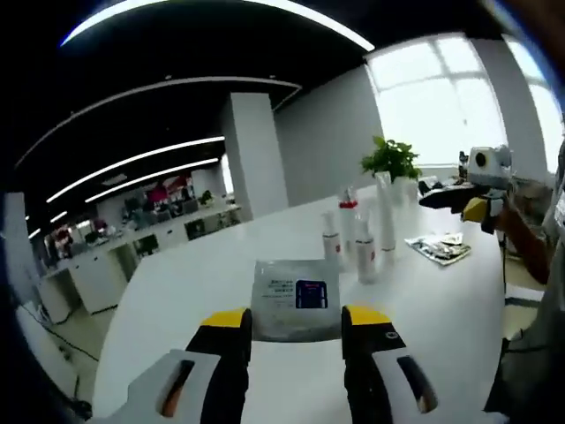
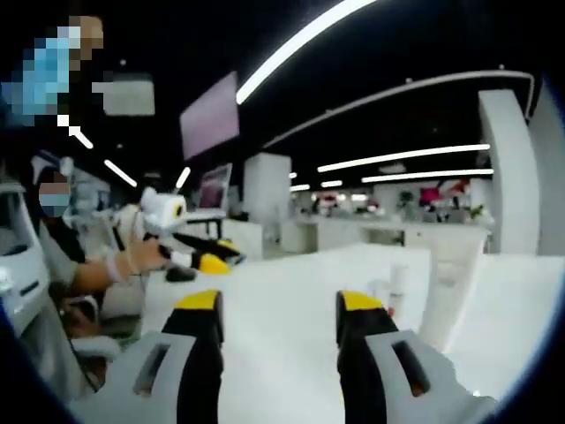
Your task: Arrange the skincare products in the storage area until every visible bottle or jar stands upright without overlapping.
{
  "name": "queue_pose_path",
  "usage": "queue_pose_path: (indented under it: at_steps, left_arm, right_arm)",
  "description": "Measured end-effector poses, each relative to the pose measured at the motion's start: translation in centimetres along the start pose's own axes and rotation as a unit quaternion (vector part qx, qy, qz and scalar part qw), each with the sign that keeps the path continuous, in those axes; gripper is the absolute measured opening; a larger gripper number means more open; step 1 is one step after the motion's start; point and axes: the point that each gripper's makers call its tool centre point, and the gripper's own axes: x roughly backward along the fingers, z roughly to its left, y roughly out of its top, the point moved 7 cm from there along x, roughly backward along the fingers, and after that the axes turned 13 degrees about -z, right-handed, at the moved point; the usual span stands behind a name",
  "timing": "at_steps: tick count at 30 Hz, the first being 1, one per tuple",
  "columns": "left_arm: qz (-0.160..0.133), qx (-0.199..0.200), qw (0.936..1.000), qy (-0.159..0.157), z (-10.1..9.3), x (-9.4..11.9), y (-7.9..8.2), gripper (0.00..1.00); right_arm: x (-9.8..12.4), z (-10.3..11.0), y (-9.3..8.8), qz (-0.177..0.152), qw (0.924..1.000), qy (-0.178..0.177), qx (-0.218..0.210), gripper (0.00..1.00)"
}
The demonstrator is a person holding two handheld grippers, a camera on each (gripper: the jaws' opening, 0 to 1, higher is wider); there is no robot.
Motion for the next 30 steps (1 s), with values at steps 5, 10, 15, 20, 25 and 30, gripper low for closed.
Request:
queue_pose_path:
  at_steps: [5,10,15,20,25,30]
  left_arm:
    - [-0.062,-0.019,0.9979,0.009,-0.9,-1.4,-0.3,0.41]
    - [-0.126,-0.056,0.9893,0.047,-1.2,-3.0,-1.0,0.41]
    - [-0.149,-0.052,0.9866,0.039,-1.8,-4.7,-1.8,0.41]
    - [-0.169,-0.088,0.9812,0.03,-3.0,-5.9,-2.0,0.41]
    - [-0.164,-0.067,0.9837,-0.032,-4.7,-6.3,-3.1,0.41]
    - [-0.158,-0.069,0.9838,-0.048,-5.2,-6.0,-3.6,0.41]
  right_arm:
    - [-3.6,-0.6,0.0,-0.026,0.9987,0.036,-0.025,0.47]
    - [-7.1,-1.7,-1.8,-0.018,0.9955,0.066,-0.065,0.42]
    - [-9.3,-2.5,-3.4,-0.029,0.9904,0.081,-0.108,0.38]
    - [-9.4,-3.0,-4.4,-0.057,0.9789,0.056,-0.188,0.27]
    - [-8.0,-1.8,-5.4,-0.055,0.977,0.076,-0.191,0.17]
    - [-7.7,-1.2,-6.8,-0.015,0.9823,0.073,-0.172,0.02]
